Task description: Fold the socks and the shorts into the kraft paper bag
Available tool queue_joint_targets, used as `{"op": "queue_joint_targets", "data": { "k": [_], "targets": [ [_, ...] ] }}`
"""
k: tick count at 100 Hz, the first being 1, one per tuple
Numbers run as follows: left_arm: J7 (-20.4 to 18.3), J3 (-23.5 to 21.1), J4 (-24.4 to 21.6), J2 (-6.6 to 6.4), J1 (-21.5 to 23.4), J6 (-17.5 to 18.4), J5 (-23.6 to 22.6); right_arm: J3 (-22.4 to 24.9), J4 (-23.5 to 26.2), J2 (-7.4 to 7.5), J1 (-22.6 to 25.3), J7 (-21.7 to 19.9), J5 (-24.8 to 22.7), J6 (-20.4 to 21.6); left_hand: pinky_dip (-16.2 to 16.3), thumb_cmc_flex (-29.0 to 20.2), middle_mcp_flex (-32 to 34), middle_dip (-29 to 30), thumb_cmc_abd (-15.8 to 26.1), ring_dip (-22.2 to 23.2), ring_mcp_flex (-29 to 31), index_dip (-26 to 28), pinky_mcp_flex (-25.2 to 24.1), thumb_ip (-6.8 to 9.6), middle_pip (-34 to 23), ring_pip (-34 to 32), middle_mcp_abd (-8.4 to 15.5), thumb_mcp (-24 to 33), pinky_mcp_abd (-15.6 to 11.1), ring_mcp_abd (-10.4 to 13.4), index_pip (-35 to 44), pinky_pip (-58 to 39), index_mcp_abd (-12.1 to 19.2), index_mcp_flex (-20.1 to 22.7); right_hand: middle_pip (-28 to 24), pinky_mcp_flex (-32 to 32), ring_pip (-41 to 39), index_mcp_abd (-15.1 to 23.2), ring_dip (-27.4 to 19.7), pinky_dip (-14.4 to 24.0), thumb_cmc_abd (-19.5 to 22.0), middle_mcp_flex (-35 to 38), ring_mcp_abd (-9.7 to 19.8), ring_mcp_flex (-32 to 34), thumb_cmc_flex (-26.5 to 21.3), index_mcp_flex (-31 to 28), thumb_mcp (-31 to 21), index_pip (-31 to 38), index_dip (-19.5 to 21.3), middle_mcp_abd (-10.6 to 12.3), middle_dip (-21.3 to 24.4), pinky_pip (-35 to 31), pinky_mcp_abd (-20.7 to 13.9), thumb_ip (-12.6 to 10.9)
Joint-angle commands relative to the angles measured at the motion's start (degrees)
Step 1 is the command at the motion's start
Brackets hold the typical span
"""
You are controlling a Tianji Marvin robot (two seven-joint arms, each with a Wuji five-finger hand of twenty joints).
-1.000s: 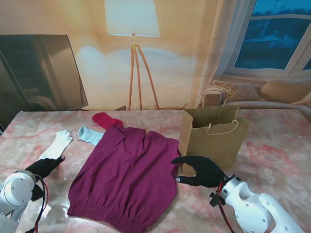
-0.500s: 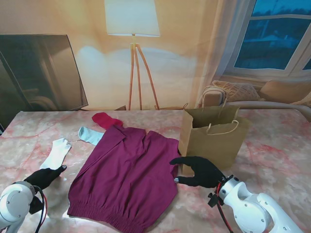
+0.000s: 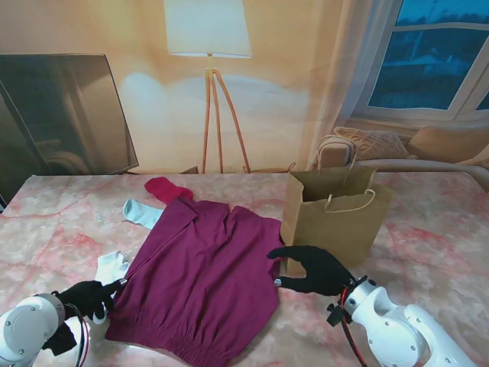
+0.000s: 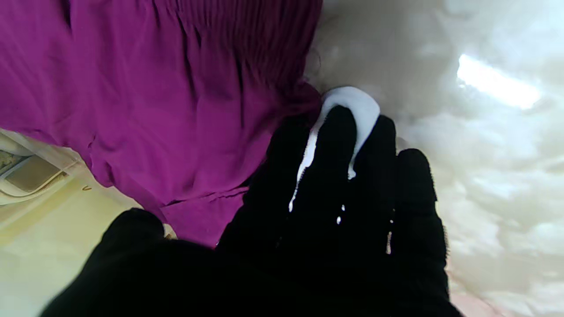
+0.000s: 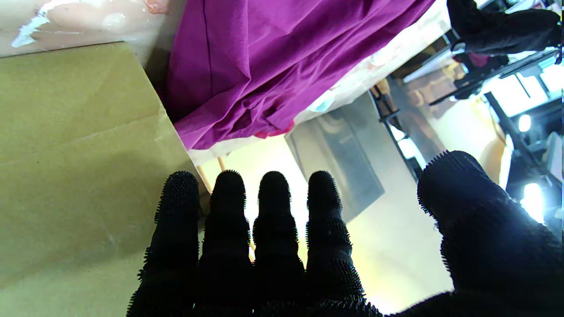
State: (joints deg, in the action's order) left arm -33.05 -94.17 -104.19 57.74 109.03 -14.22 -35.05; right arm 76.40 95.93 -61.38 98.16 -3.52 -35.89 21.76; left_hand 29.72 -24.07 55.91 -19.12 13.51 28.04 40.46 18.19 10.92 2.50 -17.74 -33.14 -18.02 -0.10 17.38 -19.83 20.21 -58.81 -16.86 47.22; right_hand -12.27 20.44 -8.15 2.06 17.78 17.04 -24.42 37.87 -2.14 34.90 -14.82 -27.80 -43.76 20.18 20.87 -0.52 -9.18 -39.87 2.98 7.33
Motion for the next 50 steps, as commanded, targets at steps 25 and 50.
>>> {"op": "queue_joint_targets", "data": {
  "k": [25, 50],
  "targets": [
    [10.7, -1.0, -1.8, 2.02, 2.5, 3.7, -6.0, 0.1, 0.0, -0.18, 0.9, 0.3, -0.2, 0.2, 2.7, -9.9, 3.5, -1.6, -9.4, 0.0, 6.7, 1.1, 4.5, 2.04, -1.0, -3.4, 6.1, 2.5, 0.0, 2.9, 2.7, -5.0, 10.7, -0.2, -0.5, -0.4, -0.6, 1.2, 0.7, 2.0, 0.5, -1.3, 1.4, -0.4, 1.3, 0.8, 1.7, -0.3, 0.3, 1.4, -0.6, -1.7, 0.0, -2.4],
    [23.1, 0.3, 1.8, 3.69, -2.8, 5.3, -10.3, 0.1, -0.2, -0.16, 0.6, 0.1, 0.0, -0.2, 4.3, -8.8, 9.0, -6.7, -24.6, 3.2, 12.0, 2.9, 9.3, -2.33, -4.0, -8.6, 10.3, 27.0, 0.3, 5.3, 10.8, -10.0, 15.4, 3.2, -0.6, -0.4, -0.6, 1.2, 0.8, 2.1, 0.4, -1.3, 1.4, -0.3, 1.3, 0.7, 1.6, -0.2, 0.4, 1.4, -0.6, -1.7, 0.0, -2.3]
  ]
}}
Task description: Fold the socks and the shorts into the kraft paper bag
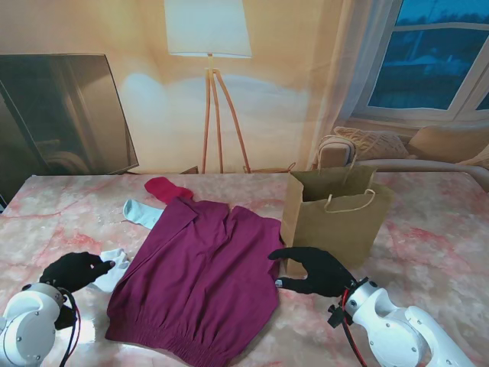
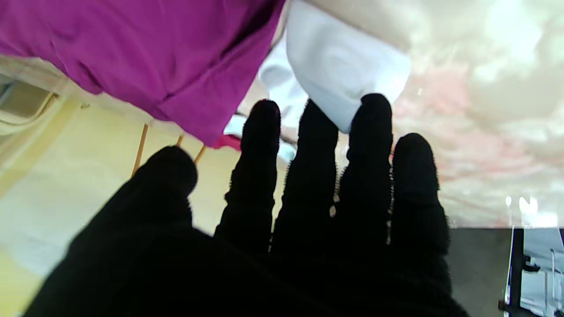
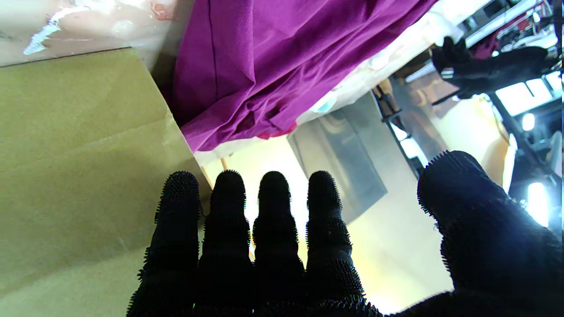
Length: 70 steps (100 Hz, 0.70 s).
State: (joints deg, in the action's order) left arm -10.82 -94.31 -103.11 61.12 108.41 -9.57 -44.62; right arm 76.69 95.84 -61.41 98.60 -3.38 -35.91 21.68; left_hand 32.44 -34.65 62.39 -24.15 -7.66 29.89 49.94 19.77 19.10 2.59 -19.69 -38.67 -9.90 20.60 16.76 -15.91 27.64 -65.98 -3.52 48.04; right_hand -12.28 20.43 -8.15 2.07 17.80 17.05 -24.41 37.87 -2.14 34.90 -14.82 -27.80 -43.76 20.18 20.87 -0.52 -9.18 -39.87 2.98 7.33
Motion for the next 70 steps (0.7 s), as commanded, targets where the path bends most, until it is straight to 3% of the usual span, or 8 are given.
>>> {"op": "queue_joint_targets", "data": {
  "k": [1, 15, 25, 36, 43, 55, 60, 70],
  "targets": [
    [1.2, 0.5, 1.0, 0.35, -2.5, 0.8, -0.9, -0.2, -0.1, -0.13, 0.2, -0.1, 0.0, -0.2, 1.6, 1.8, 2.6, -1.9, -4.0, 1.4, 2.6, 1.4, 1.3, -2.78, -2.2, -3.3, 2.5, 6.8, 0.9, 1.5, 3.7, -3.0, 2.4, 2.5, -0.6, -0.4, -0.6, 1.2, 0.8, 2.1, 0.5, -1.3, 1.3, -0.3, 1.3, 0.7, 1.6, -0.2, 0.4, 1.4, -0.6, -1.7, 0.0, -2.3],
    [2.8, 1.8, 3.2, 0.46, -5.9, 0.4, -2.1, -0.2, -0.1, -0.11, 0.2, -0.3, 0.1, -0.4, 1.9, 0.8, 1.9, -4.8, -10.8, 3.6, 2.9, -1.0, 2.4, -5.84, -3.8, -4.7, 4.6, 9.8, 1.3, 2.3, 8.6, -4.2, 7.1, 4.2, -0.6, -0.5, -0.6, 1.3, 0.8, 2.1, 0.5, -1.2, 1.3, -0.3, 1.3, 0.7, 1.6, -0.2, 0.3, 1.4, -0.7, -1.7, 0.1, -2.3],
    [0.7, 1.8, 3.3, 0.15, -7.3, -0.4, -1.2, 0.0, 0.0, -0.09, 0.3, -0.4, 0.0, -0.5, 2.2, 2.6, -2.4, -11.9, -3.6, 9.2, -0.7, -1.7, 0.2, -3.15, -5.9, -4.1, 4.2, -2.4, 1.9, 1.0, 8.0, -3.4, 5.4, 7.5, -0.7, -0.4, -0.6, 1.3, 0.8, 2.1, 0.6, -1.1, 1.2, -0.3, 1.3, 0.7, 1.6, -0.2, 0.3, 1.4, -0.7, -1.8, 0.0, -2.3],
    [-3.4, 1.4, 2.0, -0.23, -7.6, -1.2, 2.4, 0.3, 0.0, -0.13, 0.5, -0.2, 0.0, -0.7, 3.5, 1.1, 4.3, -8.0, 1.0, 8.3, 4.2, -1.2, 3.6, -1.64, -4.4, -5.5, 0.5, -12.1, 2.6, -0.6, 6.8, -7.0, 0.8, 8.9, -0.7, -0.4, -0.6, 1.3, 0.8, 2.1, 0.8, -1.1, 1.1, -0.3, 1.3, 0.6, 1.7, -0.2, 0.3, 1.4, -0.7, -1.8, 0.0, -2.3],
    [-7.9, 0.9, 0.2, -0.81, -7.2, -2.2, 3.3, 0.4, -0.1, -0.16, 0.5, -0.1, 0.0, -0.8, 4.2, 0.8, 9.2, -5.9, 2.8, 6.4, 8.4, -0.9, 7.4, -0.82, -5.8, -8.3, 1.0, -14.7, 2.7, -0.6, 7.2, -10.1, -1.3, 9.4, -0.7, -0.4, -0.7, 1.4, 0.8, 2.2, 0.8, -1.1, 0.9, -0.3, 1.2, 0.5, 1.7, -0.1, 0.4, 1.3, -0.7, -1.8, 0.0, -2.3],
    [-14.9, -0.2, -2.7, -1.94, -6.2, -4.1, 3.5, 0.3, -0.2, -0.17, 0.4, -0.2, 0.2, -1.0, 3.8, 0.2, 16.3, -2.3, 6.8, 1.4, 17.4, -1.4, 16.4, -0.54, -9.4, -16.6, 1.7, -18.2, 2.3, 1.4, 7.3, -18.7, -3.2, 8.4, -0.7, -0.5, -0.8, 1.5, 0.9, 2.2, 0.9, -1.1, 0.8, -0.2, 1.1, 0.3, 1.7, 0.0, 0.4, 1.3, -0.7, -1.9, 0.3, -2.3],
    [-16.9, -0.7, -3.6, -2.23, -5.8, -4.6, 3.5, 0.2, -0.3, -0.18, 0.3, -0.1, 0.2, -0.9, 1.0, 1.0, 16.5, 0.1, 7.5, 0.0, 22.7, -2.1, 23.8, -0.41, -8.4, -24.4, -0.7, -18.9, 0.4, 6.0, 5.4, -24.7, -3.7, 6.8, -0.8, -0.5, -0.8, 1.5, 1.0, 2.2, 1.0, -1.1, 0.9, -0.2, 1.2, 0.3, 1.8, 0.0, 0.4, 1.4, -0.7, -2.0, 0.3, -2.3],
    [-18.8, -1.5, -5.3, -2.53, -4.6, -5.5, 3.8, -0.1, -0.4, -0.24, 0.2, 0.2, 0.2, -0.7, -4.4, 2.5, 11.6, 5.0, 7.5, -2.0, 23.3, -3.0, 30.9, -0.22, -5.3, -33.9, -3.0, -19.9, -3.2, 11.2, 1.1, -29.6, -3.1, 3.2, -0.8, -0.4, -0.9, 1.5, 1.0, 2.4, 1.0, -1.2, 0.6, -0.1, 1.2, 0.3, 1.8, 0.0, 0.4, 1.4, -0.7, -2.1, 0.5, -2.3]
  ]
}}
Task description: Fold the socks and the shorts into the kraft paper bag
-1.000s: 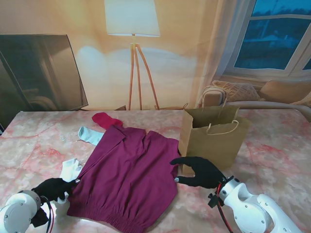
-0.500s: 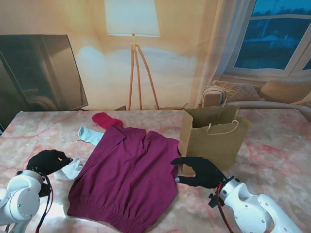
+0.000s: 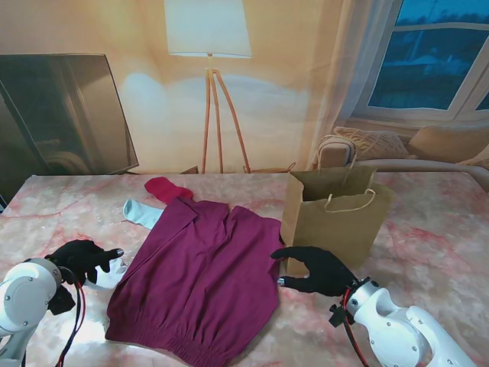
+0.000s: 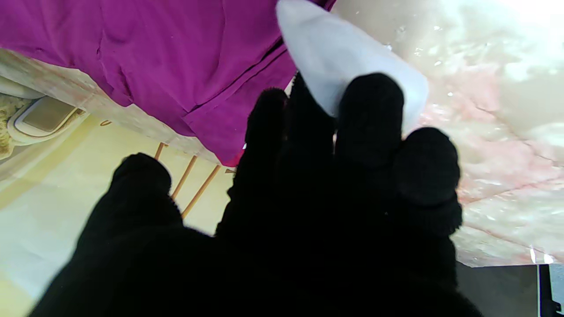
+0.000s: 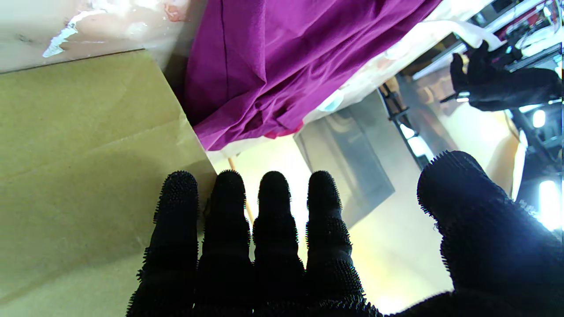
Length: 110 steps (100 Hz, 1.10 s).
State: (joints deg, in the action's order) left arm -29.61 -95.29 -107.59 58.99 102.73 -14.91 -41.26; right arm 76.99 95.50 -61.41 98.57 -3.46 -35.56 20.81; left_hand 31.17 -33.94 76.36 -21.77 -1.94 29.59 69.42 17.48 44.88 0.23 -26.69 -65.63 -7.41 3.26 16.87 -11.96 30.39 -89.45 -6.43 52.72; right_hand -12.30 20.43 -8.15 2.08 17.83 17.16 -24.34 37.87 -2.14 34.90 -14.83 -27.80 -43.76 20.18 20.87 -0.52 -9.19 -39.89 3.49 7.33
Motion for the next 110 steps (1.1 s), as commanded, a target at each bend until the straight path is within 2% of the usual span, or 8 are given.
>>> {"op": "queue_joint_targets", "data": {
  "k": [1, 23, 41, 63, 68, 73, 84, 110],
  "targets": [
    [-0.1, -0.6, -1.0, -0.41, 1.2, -0.1, 0.4, -0.4, -0.1, -0.24, 0.2, 0.3, -0.1, 0.2, -3.4, 2.0, -2.9, 2.8, 1.7, -1.8, 3.8, -0.8, 5.5, 2.13, 1.9, -7.3, -5.6, -2.6, -3.4, 7.5, -1.7, -6.3, -0.2, -1.7, -0.8, -0.4, -0.9, 1.5, 1.0, 2.3, 1.0, -1.2, 0.6, -0.1, 1.2, 0.3, 1.8, 0.1, 0.4, 1.4, -0.7, -2.1, 0.0, -2.3],
    [-1.4, -2.1, -2.8, -0.53, 3.7, 1.2, -1.1, -0.6, -0.3, -0.27, 0.2, 0.6, -0.1, 0.2, -6.3, 6.0, -15.9, 6.3, 1.4, -4.2, 3.7, -1.9, 5.9, 2.19, 6.3, -5.5, -6.4, -3.5, -5.3, 9.7, -6.9, -5.4, 2.5, -7.3, -0.8, -0.6, -1.0, 1.7, 1.2, 2.6, 1.2, -1.2, 0.4, 0.0, 1.2, 0.2, 1.9, 0.1, 0.4, 1.4, -0.7, -2.6, 0.6, -2.3],
    [0.8, -2.9, -3.3, -0.11, 5.2, 2.6, -0.3, -0.7, -0.2, -0.26, 0.3, 0.4, -0.1, 0.0, -2.5, 6.9, -24.2, 7.6, 1.4, -1.9, -0.8, -0.2, -2.6, 2.36, 10.3, 3.3, -4.9, -3.5, -0.7, 4.2, -11.1, -1.0, 5.4, -9.2, -0.8, -0.7, -1.1, 1.7, 1.4, 2.8, 1.3, -1.2, 0.3, 0.1, 1.2, 0.2, 2.1, 0.1, 0.4, 1.4, -0.7, -2.7, 0.8, -2.4],
    [3.3, -3.6, -4.7, 0.37, 6.0, 4.1, 0.4, -0.8, -0.3, -0.28, 0.1, 0.5, -0.1, -0.1, 1.0, 1.8, -13.0, 5.1, 1.4, 0.4, 0.0, 0.6, -3.5, 3.58, 6.1, 1.8, -2.5, -1.8, 0.7, 3.2, -7.9, -1.5, 2.7, -2.6, -1.0, -0.7, -1.2, 1.7, 1.6, 3.0, 1.6, -0.9, 0.3, 0.3, 1.1, 0.1, 2.2, 0.2, 0.4, 1.4, -0.8, -3.0, 1.3, -2.4],
    [3.5, -3.6, -5.1, 0.42, 6.1, 4.1, 0.5, -0.9, -0.3, -0.27, 0.0, 0.5, 0.0, -0.2, 1.4, -1.6, -9.9, 4.7, 0.2, 0.3, 0.7, 0.6, -3.0, 5.17, 5.0, 0.7, -2.1, 0.4, 0.6, 3.5, -6.7, -2.0, 1.2, -1.9, -1.1, -0.8, -1.2, 1.6, 1.7, 3.2, 1.6, -0.8, 0.2, 0.4, 1.1, 0.1, 2.2, 0.2, 0.4, 1.5, -0.9, -3.1, 1.6, -2.4],
    [3.9, -3.4, -5.4, 0.50, 6.2, 4.2, 0.2, -0.9, -0.4, -0.26, 0.0, 0.4, 0.0, -0.3, 1.8, 0.3, -7.9, 3.7, -5.4, -0.6, 0.5, -0.6, -3.5, 7.78, 3.8, 0.6, -1.1, 18.2, 0.1, 3.7, -4.5, -1.4, 1.2, -2.2, -1.1, -0.8, -1.3, 1.7, 1.8, 3.3, 1.5, -0.8, 0.2, 0.4, 1.0, 0.0, 2.2, 0.2, 0.4, 1.5, -0.9, -3.3, 1.9, -2.4],
    [3.9, -2.9, -5.6, 0.46, 6.2, 5.4, -4.5, -1.1, -0.5, -0.27, 0.0, 0.3, 0.2, -0.3, 1.0, -3.0, -8.8, 0.6, -20.3, 0.6, -2.0, -2.0, -5.0, -3.00, 3.5, 1.8, 2.2, 40.8, -2.8, 6.8, -1.9, 0.6, 5.6, -4.9, -1.2, -1.0, -1.3, 1.8, 1.8, 3.6, 1.5, -0.8, 0.2, 0.4, 1.0, 0.1, 2.2, 0.2, 0.4, 1.5, -0.9, -3.6, 2.1, -2.4],
    [16.4, -0.1, 0.9, 1.63, 3.3, 9.6, -12.9, -1.0, -0.6, -0.26, 0.0, 0.3, 0.3, -0.2, 0.5, -10.3, -14.5, -9.3, -28.1, 3.7, -16.9, -1.6, -20.9, -7.58, 10.4, 25.9, 6.5, 43.1, -1.5, 6.1, 5.0, 19.5, 11.3, -6.8, -1.3, -1.1, -1.2, 1.9, 2.0, 4.0, 1.5, -0.6, 0.1, 0.5, 1.0, 0.0, 2.2, 0.2, 0.4, 1.5, -1.0, -3.8, 2.3, -2.4]
  ]
}}
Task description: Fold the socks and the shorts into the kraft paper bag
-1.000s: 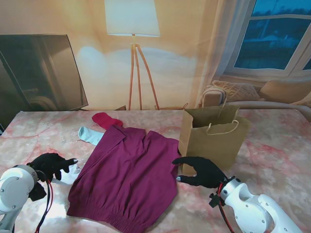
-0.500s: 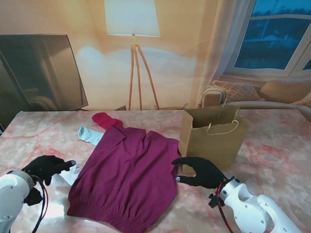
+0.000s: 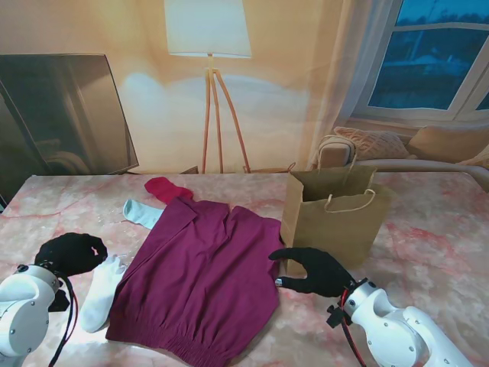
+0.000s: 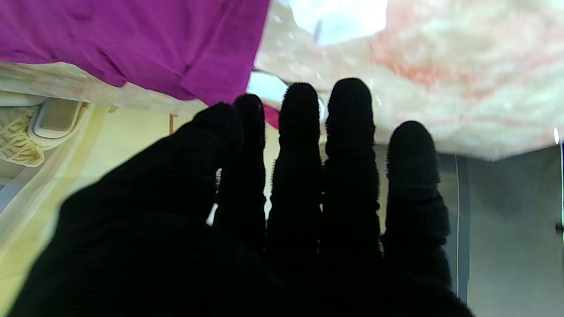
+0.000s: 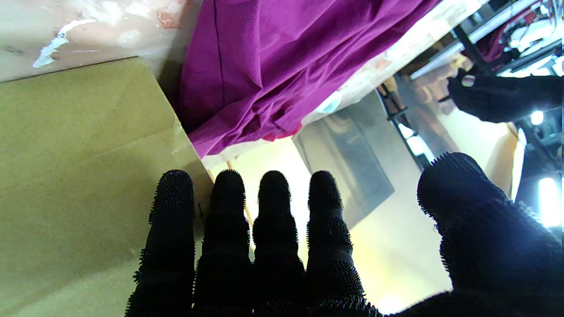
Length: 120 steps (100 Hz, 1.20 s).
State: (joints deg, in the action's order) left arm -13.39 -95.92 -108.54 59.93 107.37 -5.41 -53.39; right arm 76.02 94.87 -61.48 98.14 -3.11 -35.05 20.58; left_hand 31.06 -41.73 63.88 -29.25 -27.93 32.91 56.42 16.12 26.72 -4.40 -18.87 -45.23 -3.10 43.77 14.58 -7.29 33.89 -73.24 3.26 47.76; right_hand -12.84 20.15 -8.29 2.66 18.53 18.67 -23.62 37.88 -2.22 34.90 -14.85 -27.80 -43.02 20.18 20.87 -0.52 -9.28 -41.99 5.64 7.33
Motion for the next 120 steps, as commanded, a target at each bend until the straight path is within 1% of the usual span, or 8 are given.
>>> {"op": "queue_joint_targets", "data": {
  "k": [1, 9, 17, 36, 52, 66, 89, 120],
  "targets": [
    [0.8, 0.6, 2.2, 0.73, -1.5, 0.1, -0.9, 0.0, 0.0, -0.19, 0.4, -0.1, -0.2, 0.0, 0.4, -2.6, -2.5, -1.8, -2.2, 0.2, -4.7, -0.2, -3.4, -3.01, 3.0, 6.8, 2.3, 3.0, 0.9, 1.4, 1.3, 4.1, 1.7, -2.0, -0.8, -0.8, -1.1, 1.4, 1.3, 2.5, 0.8, -0.6, 0.3, 0.5, 1.0, 0.0, 1.5, 0.2, 0.4, 1.5, -0.9, -1.7, 0.2, -2.4],
    [4.8, 1.9, 5.2, 1.01, -3.3, 0.4, -2.1, 0.0, 0.0, -0.19, 0.4, -0.1, -0.2, -0.2, -0.7, -1.7, -9.2, 2.6, -2.2, -0.7, -11.9, 2.3, -7.6, -2.80, 3.8, 16.0, 2.3, 7.3, 0.6, 1.6, -3.0, 9.8, 1.0, -4.6, -0.8, -0.8, -1.1, 1.3, 1.3, 2.6, 0.8, -0.5, 0.2, 0.5, 1.0, 0.0, 1.4, 0.2, 0.5, 1.6, -0.9, -1.7, 0.2, -2.4],
    [6.9, 3.1, 8.0, 1.05, -5.1, 0.3, -3.3, 0.0, -0.1, -0.19, 0.4, -0.2, -0.1, -0.2, -2.2, 0.5, -16.9, 7.6, -0.8, -1.9, -17.4, 2.7, -10.5, 0.24, 5.7, 21.8, 1.7, 10.5, -0.8, 2.4, -7.9, 14.7, -0.7, -9.0, -0.8, -0.8, -1.1, 1.2, 1.3, 2.6, 0.8, -0.5, 0.2, 0.5, 1.0, 0.0, 1.4, 0.2, 0.5, 1.6, -0.9, -1.7, 0.3, -2.4],
    [6.9, 5.7, 14.2, 0.60, -9.1, -0.4, -4.3, -0.3, -0.3, -0.16, 0.2, -0.5, 0.2, -0.3, -3.5, -0.8, -33.4, 10.1, -2.4, -4.6, -33.3, -2.8, -21.6, -0.55, 9.6, 30.0, 0.6, 9.6, -3.4, 1.9, -19.7, 28.3, -4.5, -21.0, -0.9, -0.7, -1.0, 1.2, 1.4, 2.9, 0.8, -0.4, 0.2, 0.5, 1.1, 0.1, 1.4, 0.2, 0.4, 1.5, -0.9, -1.9, 0.7, -2.4],
    [9.1, 7.7, 20.4, 0.56, -12.2, -0.5, -3.0, -0.4, -0.4, -0.20, 0.3, -0.4, 0.5, -0.6, -4.1, 1.3, -43.2, 10.5, -3.1, -5.3, -44.5, -5.4, -28.7, -0.94, 10.3, 31.7, -0.7, 8.4, -6.5, 2.2, -23.3, 34.8, -6.1, -26.5, -1.0, -1.1, -1.0, 1.2, 1.4, 3.0, 0.7, -0.3, 0.2, 0.4, 1.1, 0.0, 1.3, 0.3, 0.4, 1.7, -1.0, -1.8, 0.8, -2.4],
    [8.2, 8.9, 23.2, 0.34, -13.8, -1.2, -2.2, -0.4, -0.4, -0.15, 0.2, -0.6, 0.4, -0.7, -5.3, 2.7, -48.0, 10.2, -3.2, -5.2, -49.1, -4.7, -30.3, -1.09, 10.4, 30.9, -1.4, 6.6, -7.6, 2.0, -22.7, 40.7, -7.8, -26.1, -1.0, -1.1, -1.0, 1.2, 1.4, 3.1, 0.7, -0.2, 0.3, 0.4, 1.0, 0.0, 1.2, 0.3, 0.4, 1.7, -1.0, -1.9, 0.9, -2.4],
    [7.0, 10.7, 27.3, -0.01, -16.0, -1.3, -1.3, -0.8, -0.7, -0.16, -0.1, -0.7, 0.5, -0.9, -4.6, 4.1, -48.9, 10.1, -4.2, -5.2, -49.7, -1.4, -30.4, -1.48, 10.8, 30.1, -2.1, 4.6, -7.5, 1.7, -19.1, 43.2, -9.5, -22.3, -1.3, -1.2, -1.0, 1.4, 1.4, 3.2, 0.8, -0.2, 0.3, 0.4, 1.1, 0.0, 1.1, 0.3, 0.5, 1.7, -1.1, -1.9, 1.0, -2.4],
    [7.4, 13.0, 31.5, -0.28, -17.9, -1.0, -1.2, -1.3, -1.3, -0.13, -0.6, -1.0, 1.0, -1.1, -2.1, 4.9, -47.4, 10.0, -4.3, -5.1, -48.9, 7.2, -30.1, -1.62, 10.4, 29.3, -2.4, 3.3, -7.2, 1.5, -10.4, 43.7, -5.7, -19.7, -1.7, -1.2, -1.1, 1.3, 1.4, 3.4, 0.7, 0.0, 0.2, 0.5, 1.0, -0.1, 0.9, 0.4, 0.5, 1.8, -1.3, -2.0, 1.0, -2.4]
  ]
}}
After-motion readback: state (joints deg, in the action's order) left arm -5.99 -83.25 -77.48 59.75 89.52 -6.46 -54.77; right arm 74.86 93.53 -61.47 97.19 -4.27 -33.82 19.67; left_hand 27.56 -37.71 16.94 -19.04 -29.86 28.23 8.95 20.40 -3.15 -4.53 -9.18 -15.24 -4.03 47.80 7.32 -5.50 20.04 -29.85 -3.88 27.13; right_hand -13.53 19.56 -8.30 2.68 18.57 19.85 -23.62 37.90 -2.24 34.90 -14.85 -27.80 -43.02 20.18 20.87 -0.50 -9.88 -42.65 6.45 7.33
